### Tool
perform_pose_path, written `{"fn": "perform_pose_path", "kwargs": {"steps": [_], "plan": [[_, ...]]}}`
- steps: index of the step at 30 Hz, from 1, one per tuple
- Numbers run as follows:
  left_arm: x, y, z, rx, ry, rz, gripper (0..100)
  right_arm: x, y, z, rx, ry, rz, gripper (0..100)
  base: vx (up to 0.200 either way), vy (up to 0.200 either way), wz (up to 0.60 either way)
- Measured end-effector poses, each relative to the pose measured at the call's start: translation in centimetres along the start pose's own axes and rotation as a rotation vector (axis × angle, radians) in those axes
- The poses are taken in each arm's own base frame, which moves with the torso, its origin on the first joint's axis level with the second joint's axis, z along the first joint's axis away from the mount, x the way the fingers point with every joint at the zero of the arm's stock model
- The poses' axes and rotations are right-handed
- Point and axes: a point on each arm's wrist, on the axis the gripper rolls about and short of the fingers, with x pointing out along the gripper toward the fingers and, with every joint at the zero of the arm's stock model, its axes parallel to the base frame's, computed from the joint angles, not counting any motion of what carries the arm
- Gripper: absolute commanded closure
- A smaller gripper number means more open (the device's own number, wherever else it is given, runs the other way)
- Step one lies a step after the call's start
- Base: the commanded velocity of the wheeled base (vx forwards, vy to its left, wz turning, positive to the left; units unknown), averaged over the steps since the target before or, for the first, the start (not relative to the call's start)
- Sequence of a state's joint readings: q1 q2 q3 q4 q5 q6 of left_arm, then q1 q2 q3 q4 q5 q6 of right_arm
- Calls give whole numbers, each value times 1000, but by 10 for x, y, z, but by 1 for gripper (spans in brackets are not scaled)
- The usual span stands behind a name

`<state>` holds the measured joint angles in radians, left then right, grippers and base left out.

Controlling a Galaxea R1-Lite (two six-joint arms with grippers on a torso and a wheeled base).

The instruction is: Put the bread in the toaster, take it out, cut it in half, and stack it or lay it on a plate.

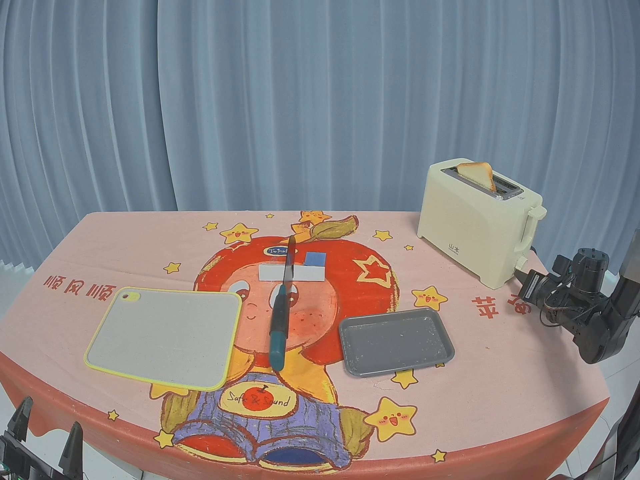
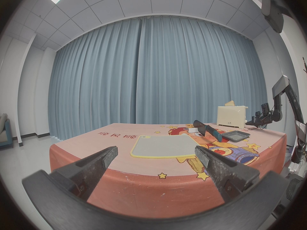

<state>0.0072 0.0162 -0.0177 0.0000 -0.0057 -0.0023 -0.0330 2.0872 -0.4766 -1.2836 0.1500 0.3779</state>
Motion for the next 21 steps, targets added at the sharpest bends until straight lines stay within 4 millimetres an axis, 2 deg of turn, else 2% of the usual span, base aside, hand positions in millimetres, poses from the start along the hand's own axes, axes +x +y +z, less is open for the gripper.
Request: {"fn": "perform_pose_path", "kwargs": {"steps": [21], "plan": [[0,0,0,0,0,0,0,-5,4,7,-5,-25,11,100,0,0,0]]}}
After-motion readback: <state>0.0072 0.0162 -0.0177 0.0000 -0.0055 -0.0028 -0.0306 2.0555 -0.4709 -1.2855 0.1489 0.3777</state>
